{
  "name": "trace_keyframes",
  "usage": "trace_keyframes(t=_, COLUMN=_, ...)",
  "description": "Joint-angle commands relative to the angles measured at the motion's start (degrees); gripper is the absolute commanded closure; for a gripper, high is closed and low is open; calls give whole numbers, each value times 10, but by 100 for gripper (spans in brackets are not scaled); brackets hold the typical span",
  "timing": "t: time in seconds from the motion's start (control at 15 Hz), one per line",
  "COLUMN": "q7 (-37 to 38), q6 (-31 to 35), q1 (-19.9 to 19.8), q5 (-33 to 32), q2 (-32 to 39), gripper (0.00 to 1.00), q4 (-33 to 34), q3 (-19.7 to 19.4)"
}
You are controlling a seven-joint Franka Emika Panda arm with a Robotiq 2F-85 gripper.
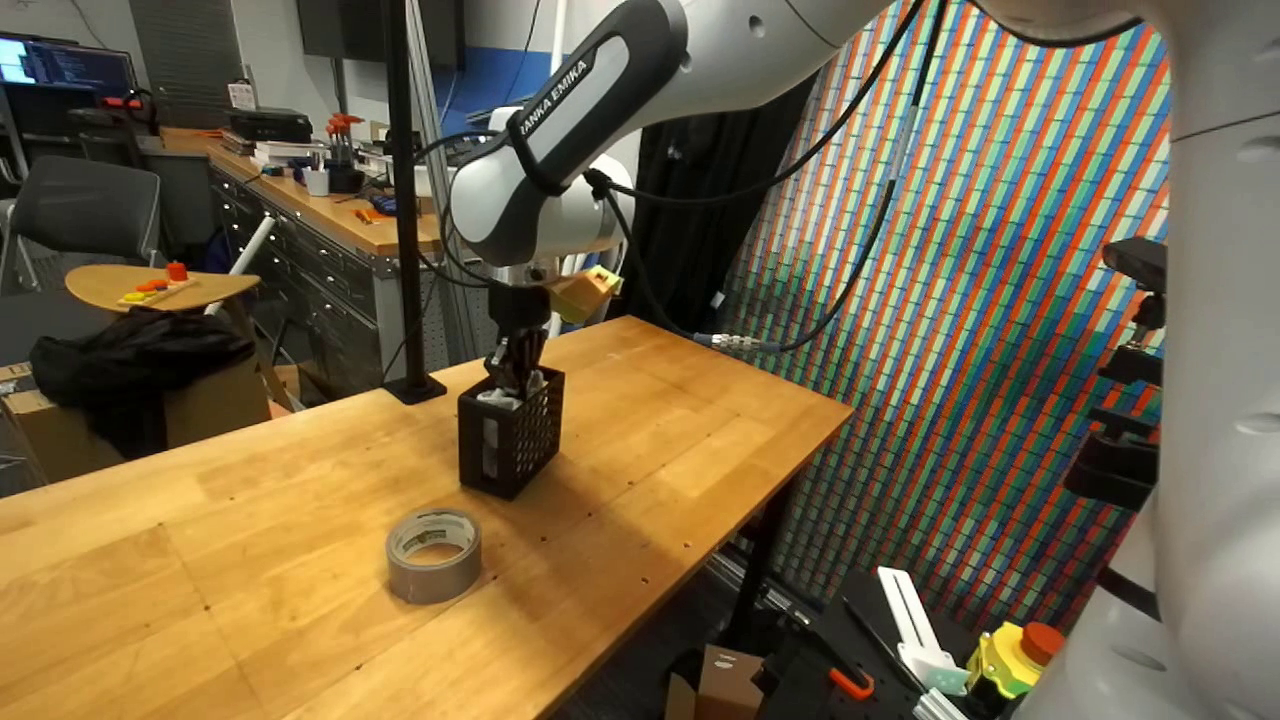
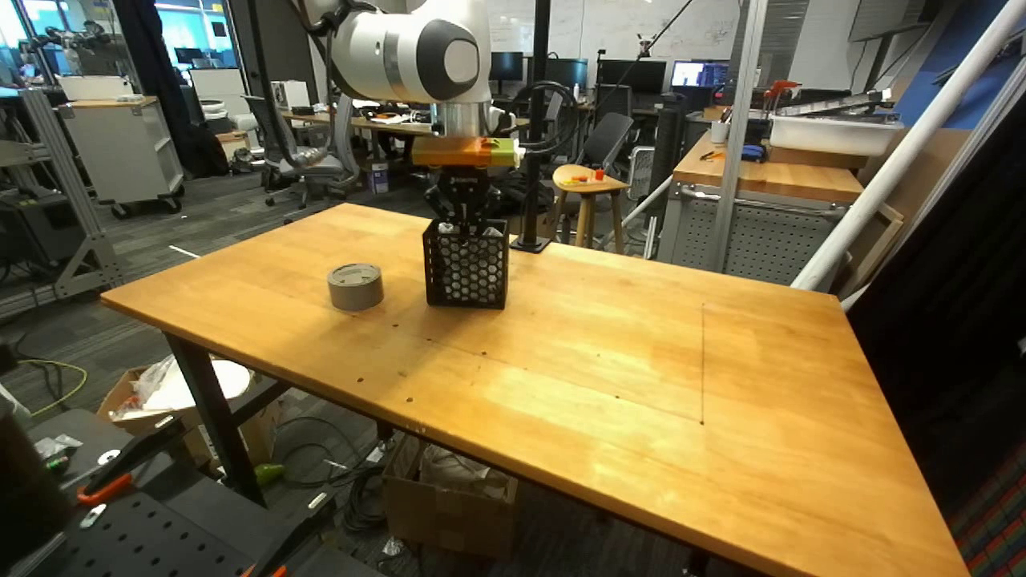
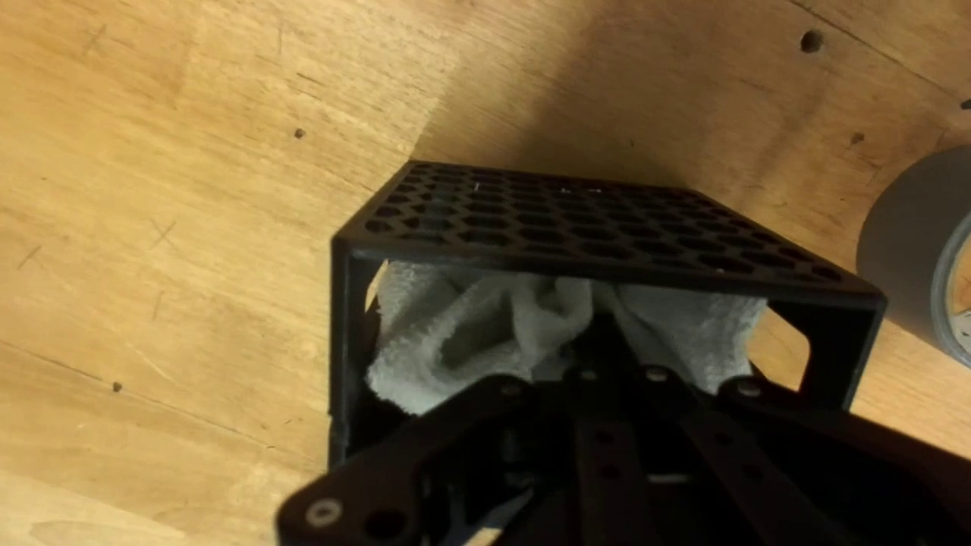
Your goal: Put the white cloth inside the black object
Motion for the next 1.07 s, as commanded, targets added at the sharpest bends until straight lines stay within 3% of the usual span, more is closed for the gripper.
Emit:
trace_keyframes(t=0.0, q7=-34, q6=-15, q1=-16, q5=24, q2=38, gripper=96, q4=31, q3=16)
trace_keyframes(t=0.53, q7=-88, q6=-47, q1=-46, q5=84, q2=94, gripper=96, q4=51, q3=46)
trace_keyframes(t=1.0, q7=-79, q6=-17, q1=-47, q5=113, q2=49, gripper=96, q4=20, q3=44)
